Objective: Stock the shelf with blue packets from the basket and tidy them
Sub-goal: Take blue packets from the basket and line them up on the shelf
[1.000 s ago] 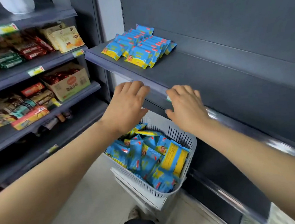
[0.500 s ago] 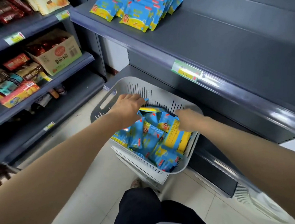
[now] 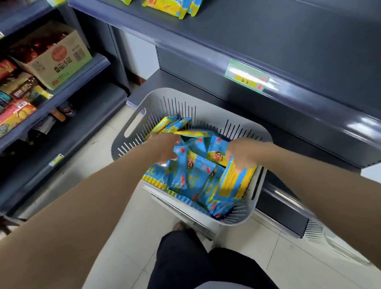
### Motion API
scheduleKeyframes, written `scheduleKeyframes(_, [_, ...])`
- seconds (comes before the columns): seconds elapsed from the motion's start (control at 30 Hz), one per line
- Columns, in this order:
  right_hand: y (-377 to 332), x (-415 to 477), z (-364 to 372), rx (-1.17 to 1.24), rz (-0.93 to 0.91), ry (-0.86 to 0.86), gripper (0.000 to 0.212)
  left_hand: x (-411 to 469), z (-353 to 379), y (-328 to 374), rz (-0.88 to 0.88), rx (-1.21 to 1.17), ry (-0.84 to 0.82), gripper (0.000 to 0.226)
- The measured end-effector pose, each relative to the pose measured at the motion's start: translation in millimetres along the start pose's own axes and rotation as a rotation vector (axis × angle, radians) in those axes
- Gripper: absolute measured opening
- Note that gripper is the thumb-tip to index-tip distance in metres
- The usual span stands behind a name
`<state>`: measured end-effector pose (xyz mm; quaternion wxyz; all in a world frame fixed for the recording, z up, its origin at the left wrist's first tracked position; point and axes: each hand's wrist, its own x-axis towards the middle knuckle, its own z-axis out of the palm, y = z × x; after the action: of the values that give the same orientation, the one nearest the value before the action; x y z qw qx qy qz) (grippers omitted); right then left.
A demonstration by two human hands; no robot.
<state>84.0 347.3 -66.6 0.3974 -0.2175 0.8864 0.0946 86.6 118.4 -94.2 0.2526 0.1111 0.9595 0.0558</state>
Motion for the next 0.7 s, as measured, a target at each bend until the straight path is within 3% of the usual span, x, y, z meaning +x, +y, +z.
scheduleKeyframes(0.17, [4.6, -11.6, -16.5, 0.014, 0.020, 0.184, 0.040, 14.6, 4.5, 0.0, 0.019, -0.005, -0.113, 0.060])
scheduleKeyframes(0.4, [13.0, -37.5, -50.7, 0.082, -0.014, 0.260, 0.037, 18.7, -27.5, 15.2, 0.157, 0.086, -0.242, 0.057])
scheduleKeyframes(0.57, [3.8, -63.8, -91.7, 0.102, -0.001, 0.303, 0.041, 5.6, -89.1, 13.3, 0.213, 0.045, -0.108, 0.041])
scheduleKeyframes(0.7, [-1.6, -81.7, -132.1, 0.306, -0.022, 0.394, 0.041, -11.1, -139.7, 2.4, 0.231, 0.004, -0.009, 0.033])
